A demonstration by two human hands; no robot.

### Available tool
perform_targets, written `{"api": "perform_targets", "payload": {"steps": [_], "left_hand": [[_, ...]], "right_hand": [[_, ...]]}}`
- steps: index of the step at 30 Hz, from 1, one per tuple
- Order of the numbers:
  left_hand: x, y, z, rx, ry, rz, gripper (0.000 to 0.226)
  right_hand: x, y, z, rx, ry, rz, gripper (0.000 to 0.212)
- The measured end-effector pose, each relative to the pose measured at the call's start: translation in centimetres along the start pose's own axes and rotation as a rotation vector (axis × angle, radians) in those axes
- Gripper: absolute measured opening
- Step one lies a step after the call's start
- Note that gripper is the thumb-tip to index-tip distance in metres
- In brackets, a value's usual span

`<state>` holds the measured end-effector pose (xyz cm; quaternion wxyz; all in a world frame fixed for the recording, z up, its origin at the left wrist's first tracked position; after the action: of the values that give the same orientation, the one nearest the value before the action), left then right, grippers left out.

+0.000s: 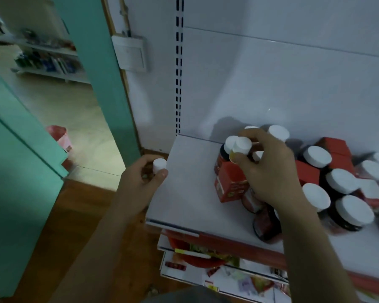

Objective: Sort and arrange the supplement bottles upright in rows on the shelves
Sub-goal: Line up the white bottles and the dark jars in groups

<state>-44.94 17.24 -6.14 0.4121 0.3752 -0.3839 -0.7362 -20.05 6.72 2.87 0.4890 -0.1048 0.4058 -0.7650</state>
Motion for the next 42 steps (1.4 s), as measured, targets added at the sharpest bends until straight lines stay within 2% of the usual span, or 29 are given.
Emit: {"api": "perform_targets", "payload": {"steps": [8,12,16,21,28,33,38,42], "left_hand": [[-2.4,-1.1,1.1,0.051,0.072,0.032,0.029],[-6.7,-2.3,0.3,0.144,0.068,0.049,0.027],[-12.2,-3.7,-1.9,0.144,-0.070,-0.043,0.028],[-16.2,-5.9,-3.9,0.134,-0.179,-0.200,0.028],[-17.5,-7.3,-4.5,0.156,-0.332,-0.247,0.033],[-18.2,-7.1,-4.8,0.132,-0.307,-0.267,0.032],[-18.0,-6.8,-4.8,0.106,-0.284,-0.250,0.023],[-17.9,-6.4,-3.9,0.060,-0.308,-0.325,0.012]], "right_hand": [[-2.6,-1.1,-2.7,-0.016,0.030,-0.049,0.021],[-3.4,-1.3,-3.3,-0.005,0.091,-0.113,0.029],[-4.2,-2.7,-4.9,0.045,0.197,-0.186,0.033],[-3.4,-5.2,-10.6,-0.042,0.335,-0.265,0.037],[-6.5,-0.6,-16.1,0.124,0.309,-0.385,0.035],[-8.6,0.5,-17.3,0.204,0.240,-0.453,0.039],[-6.9,-3.0,-16.4,0.198,0.265,-0.425,0.053],[-4.8,-5.5,-11.7,0.284,0.344,-0.368,0.042]]}}
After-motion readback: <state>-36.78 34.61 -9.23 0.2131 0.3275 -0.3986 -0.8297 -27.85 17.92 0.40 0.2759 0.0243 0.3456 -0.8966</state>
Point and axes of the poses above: each hand's wrist, its own x-axis away from the middle knuckle, its own z-axis out of the back of the hand, y = z × x, the point moved 2 cm from there along -x, towards the middle knuckle, and after that the axes turned 9 degrees about -z, right-handed, at the moved point
